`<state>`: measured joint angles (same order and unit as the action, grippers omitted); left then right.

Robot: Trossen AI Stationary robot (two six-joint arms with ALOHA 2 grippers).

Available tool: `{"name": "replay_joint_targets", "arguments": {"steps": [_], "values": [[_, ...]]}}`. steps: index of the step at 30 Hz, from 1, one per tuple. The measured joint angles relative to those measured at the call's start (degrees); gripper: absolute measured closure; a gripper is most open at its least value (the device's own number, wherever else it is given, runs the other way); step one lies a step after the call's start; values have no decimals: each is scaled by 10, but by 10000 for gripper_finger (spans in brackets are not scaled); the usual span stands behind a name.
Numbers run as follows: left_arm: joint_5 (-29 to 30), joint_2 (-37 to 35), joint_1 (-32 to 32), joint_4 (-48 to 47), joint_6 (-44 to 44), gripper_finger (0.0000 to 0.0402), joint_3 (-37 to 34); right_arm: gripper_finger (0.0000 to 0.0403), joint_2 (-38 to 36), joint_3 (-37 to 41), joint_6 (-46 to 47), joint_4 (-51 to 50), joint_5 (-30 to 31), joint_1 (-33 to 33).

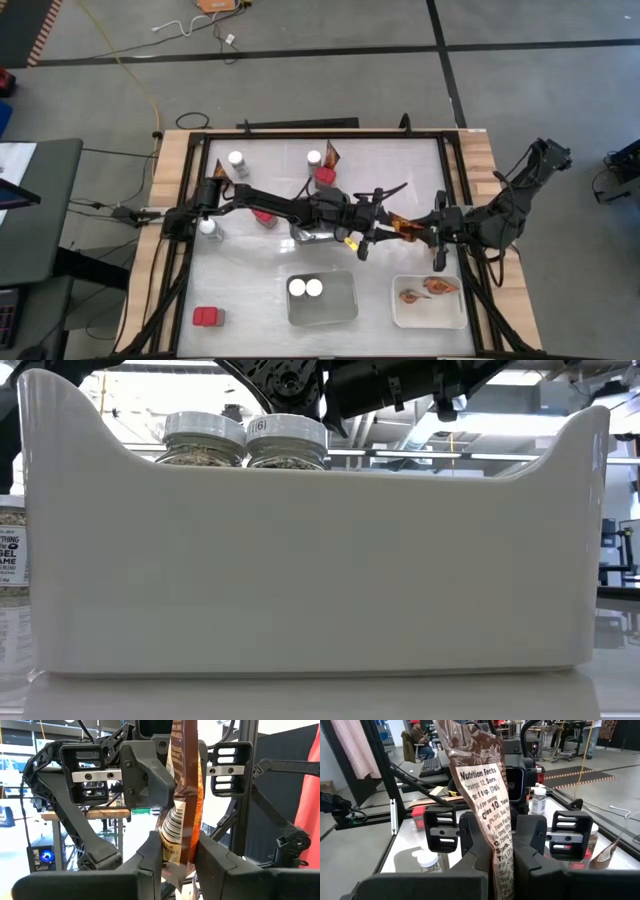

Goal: Sort spices by type
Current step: Put the orange seasoning pack into the white bin

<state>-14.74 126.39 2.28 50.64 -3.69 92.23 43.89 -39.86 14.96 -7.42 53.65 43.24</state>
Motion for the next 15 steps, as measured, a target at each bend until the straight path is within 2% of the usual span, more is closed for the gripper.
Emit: {"name": "replay_joint_targets", "arguments": {"steps": [15], "values": [[1,1,-4,-4,-5,327,0,325,0,0,0,-14,6,4]]}}
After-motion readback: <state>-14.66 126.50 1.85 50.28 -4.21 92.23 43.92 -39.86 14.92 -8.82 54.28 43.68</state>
